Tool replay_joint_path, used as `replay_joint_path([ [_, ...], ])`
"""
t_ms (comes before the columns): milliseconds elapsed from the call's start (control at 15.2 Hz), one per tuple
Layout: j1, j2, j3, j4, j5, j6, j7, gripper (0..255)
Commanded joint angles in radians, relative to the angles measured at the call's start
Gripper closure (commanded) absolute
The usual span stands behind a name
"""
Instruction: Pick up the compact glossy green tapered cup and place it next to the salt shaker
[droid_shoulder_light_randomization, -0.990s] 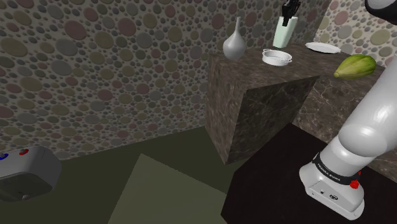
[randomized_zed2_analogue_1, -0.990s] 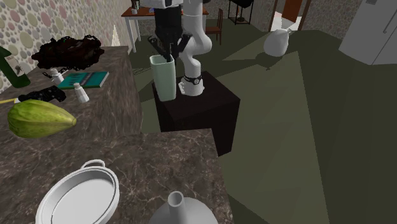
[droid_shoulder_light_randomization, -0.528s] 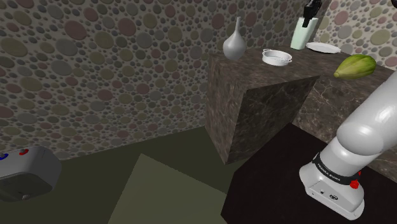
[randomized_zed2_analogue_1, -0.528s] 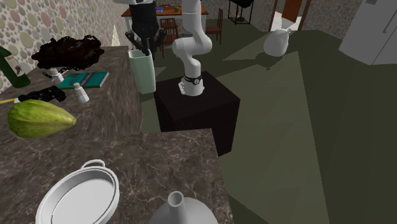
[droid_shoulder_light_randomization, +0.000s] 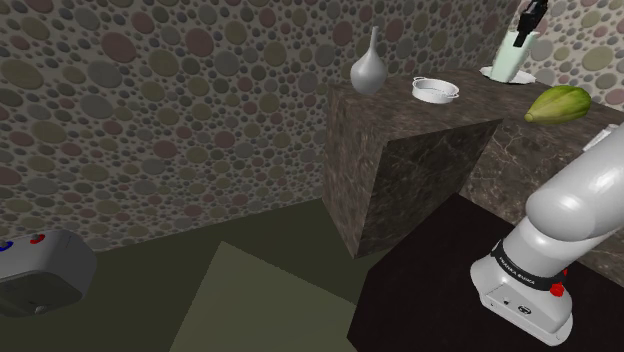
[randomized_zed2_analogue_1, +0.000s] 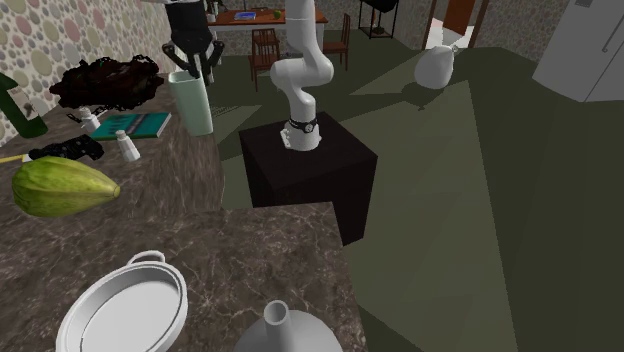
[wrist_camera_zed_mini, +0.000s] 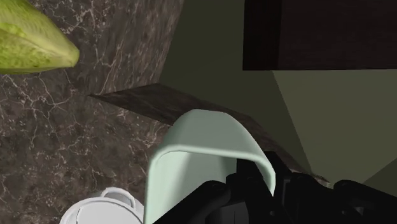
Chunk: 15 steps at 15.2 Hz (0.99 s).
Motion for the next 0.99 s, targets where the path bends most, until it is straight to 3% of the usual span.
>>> replay_joint_path([
  [0, -0.019, -0.005, -0.024, 0.002, -0.005, -0.004, -0.044, 255],
  [528, -0.104, 0.010, -0.139, 0.024, -0.003, 0.000, -0.245, 255],
  [924, -0.182, 0.089, -0.243, 0.094, 0.049, -0.004, -0.427, 255],
])
